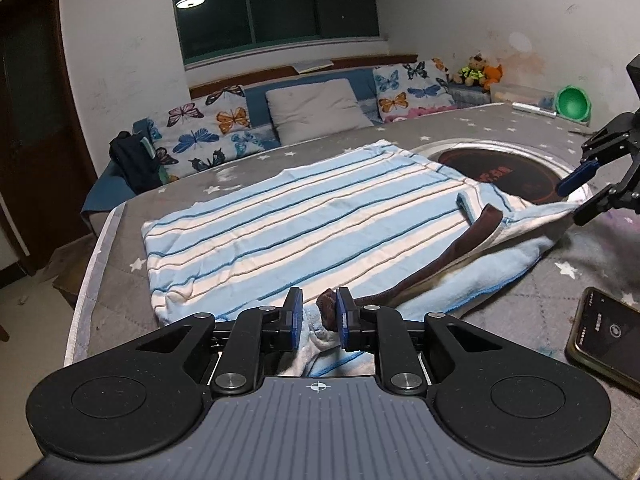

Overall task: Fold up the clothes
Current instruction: 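Grasp the shirt hem with the right gripper while the left gripper grasps the hem beside it, then lift the hem with both grippers and fold it over toward the collar band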

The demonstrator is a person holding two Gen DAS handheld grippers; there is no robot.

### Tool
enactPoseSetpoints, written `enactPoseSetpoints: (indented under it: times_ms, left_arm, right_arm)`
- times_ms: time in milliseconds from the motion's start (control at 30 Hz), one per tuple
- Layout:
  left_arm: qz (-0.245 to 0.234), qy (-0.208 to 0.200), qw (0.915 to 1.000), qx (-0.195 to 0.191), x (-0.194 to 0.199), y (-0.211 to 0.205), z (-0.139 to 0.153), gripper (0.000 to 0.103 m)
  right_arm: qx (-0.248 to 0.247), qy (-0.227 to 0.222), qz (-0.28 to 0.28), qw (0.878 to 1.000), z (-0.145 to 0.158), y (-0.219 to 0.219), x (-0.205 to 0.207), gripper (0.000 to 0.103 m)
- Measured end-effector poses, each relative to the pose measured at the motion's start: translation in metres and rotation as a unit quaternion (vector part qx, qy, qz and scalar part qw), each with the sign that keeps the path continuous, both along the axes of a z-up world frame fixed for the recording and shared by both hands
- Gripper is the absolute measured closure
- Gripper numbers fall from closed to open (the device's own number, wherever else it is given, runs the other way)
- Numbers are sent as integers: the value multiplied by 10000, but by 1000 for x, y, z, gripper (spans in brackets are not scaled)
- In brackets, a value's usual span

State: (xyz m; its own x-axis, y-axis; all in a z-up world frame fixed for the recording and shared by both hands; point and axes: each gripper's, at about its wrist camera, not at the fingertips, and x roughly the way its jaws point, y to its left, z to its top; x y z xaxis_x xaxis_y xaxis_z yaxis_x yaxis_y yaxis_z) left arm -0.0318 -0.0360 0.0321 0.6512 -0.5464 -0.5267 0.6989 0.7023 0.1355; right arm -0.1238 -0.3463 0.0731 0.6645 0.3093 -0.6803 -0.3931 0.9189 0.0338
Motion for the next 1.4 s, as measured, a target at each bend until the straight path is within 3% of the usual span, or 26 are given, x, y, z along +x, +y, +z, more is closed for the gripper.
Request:
enactPoseSetpoints:
  times_ms: [33,67,100,133,333,567,800,1033,1067,1133,1167,1200,1400]
  left_arm:
    - [36,0,10000,-41,0,2,1,83]
    - [46,-7,10000,-87,-2,3,1,81]
    - [41,-21,9999,-106,-2,4,2,81]
    - [31,-83,9999,-103,-6,6,3,80]
    - [98,-543,9984,-123,-36,32,12,57]
    - [-70,-431,9990,50,-56,55,6,42]
    - [-599,-377,9954,649,-78,52,-12,41]
    - [-437,-291,9939,972,-67,56,-30,41]
    - [-441,-271,9941,950,-65,57,-29,44]
    - [-441,-270,9945,914,-62,56,-30,63]
    - [-429,-265,9945,915,-62,56,-31,79]
    - [-372,-197,9955,852,-59,56,-31,84]
    - [29,-340,9991,264,-65,63,-12,92]
  right_arm:
    - [14,49,9,10000,-3,0,2,55]
    - [-12,67,0,10000,-5,2,4,65]
    - [-37,84,-9,10000,-7,4,6,82]
    - [-63,101,-18,9999,-10,5,8,85]
    - [-81,73,-94,9999,-12,6,13,88]
    - [-30,-1,-262,9997,-9,6,14,88]
    - [-24,-25,-323,9995,-8,7,21,88]
    - [63,-32,-382,9992,-10,5,22,87]
    - [73,-36,-393,9992,-10,5,22,87]
    - [91,-56,-413,9991,-10,5,22,87]
    - [104,-68,-420,9990,-10,5,22,87]
    - [117,-80,-428,9990,-11,5,21,88]
    - [166,-258,-437,9986,-4,7,10,93]
